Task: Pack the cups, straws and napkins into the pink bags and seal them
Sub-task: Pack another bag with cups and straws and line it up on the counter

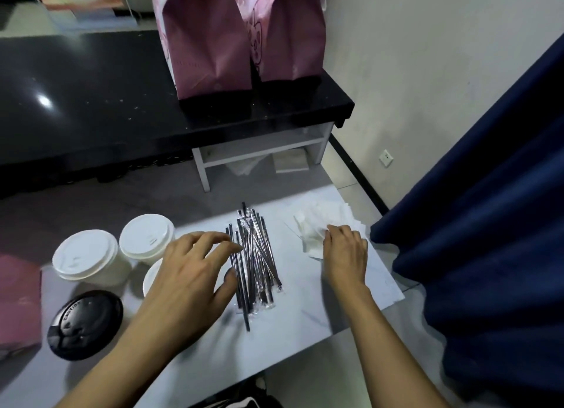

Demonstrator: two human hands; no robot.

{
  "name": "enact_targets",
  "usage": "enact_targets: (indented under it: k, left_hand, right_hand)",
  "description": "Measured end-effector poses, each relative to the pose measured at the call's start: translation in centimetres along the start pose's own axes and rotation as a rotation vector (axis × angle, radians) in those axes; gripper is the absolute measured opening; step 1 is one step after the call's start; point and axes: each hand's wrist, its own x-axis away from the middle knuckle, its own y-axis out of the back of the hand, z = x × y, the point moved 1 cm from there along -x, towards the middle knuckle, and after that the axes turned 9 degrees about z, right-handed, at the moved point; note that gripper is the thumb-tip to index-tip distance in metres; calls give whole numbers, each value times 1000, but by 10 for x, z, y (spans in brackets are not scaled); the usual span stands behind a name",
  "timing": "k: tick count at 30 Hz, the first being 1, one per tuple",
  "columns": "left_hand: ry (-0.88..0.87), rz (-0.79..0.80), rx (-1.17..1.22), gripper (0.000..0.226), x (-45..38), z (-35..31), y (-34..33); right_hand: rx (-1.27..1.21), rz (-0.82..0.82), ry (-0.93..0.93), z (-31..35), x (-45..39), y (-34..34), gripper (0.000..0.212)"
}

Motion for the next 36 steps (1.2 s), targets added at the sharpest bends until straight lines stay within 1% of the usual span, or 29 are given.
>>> enact_targets:
  k: [2, 3, 7, 11, 12, 14, 16, 17, 20, 22, 24, 26, 28, 33, 36]
  left_hand:
    - [1, -2, 0, 36, -2, -1, -1]
    - [2, -2, 1, 36, -2, -2, -1]
    - [16, -8, 1, 36, -2, -1, -1]
    - [31, -22, -3, 36, -2, 2, 1]
    - [31, -25, -3, 36, -1, 2, 1]
    - [29, -27, -4, 36, 0, 2, 2]
    - [32, -15, -3, 36, 0, 2, 2]
    - [34, -6, 2, 36, 1, 2, 2]
    - [38, 4, 15, 37, 4, 4, 3]
    - [41, 9, 18, 37, 6, 6, 4]
    - [45, 10, 25, 36, 8, 8, 4]
    - [48, 10, 30, 36, 9, 10, 5]
    - [53, 10, 38, 36, 10, 11, 6]
    - [68, -5, 48, 36, 16, 15, 8]
    - [75, -19, 37, 36, 18, 18, 9]
  right_hand:
    - [-39, -61, -8, 0, 5, 1, 3]
    - [-47, -61, 0, 1, 8, 0, 3]
    - [-36, 35, 24, 3, 18, -14, 13]
    - [-118, -3, 54, 2, 19, -10, 16]
    - [-130, 11, 80, 2, 19, -8, 16]
    - [-96, 113, 148, 3, 18, -9, 13]
    - [-92, 192, 155, 2, 17, -14, 11]
    - [-116, 181, 150, 2, 17, -15, 11]
    - [-169, 27, 140, 5, 19, -10, 9]
    - [-210, -81, 135, 6, 20, -4, 21]
    - [-224, -136, 142, 9, 22, 1, 34]
    - [-229, -146, 156, 13, 24, 1, 48]
    - [-228, -134, 163, 14, 23, 0, 55]
    - [-93, -36, 191, 9, 12, -7, 34]
    - [-70, -84, 149, 12, 16, -5, 16]
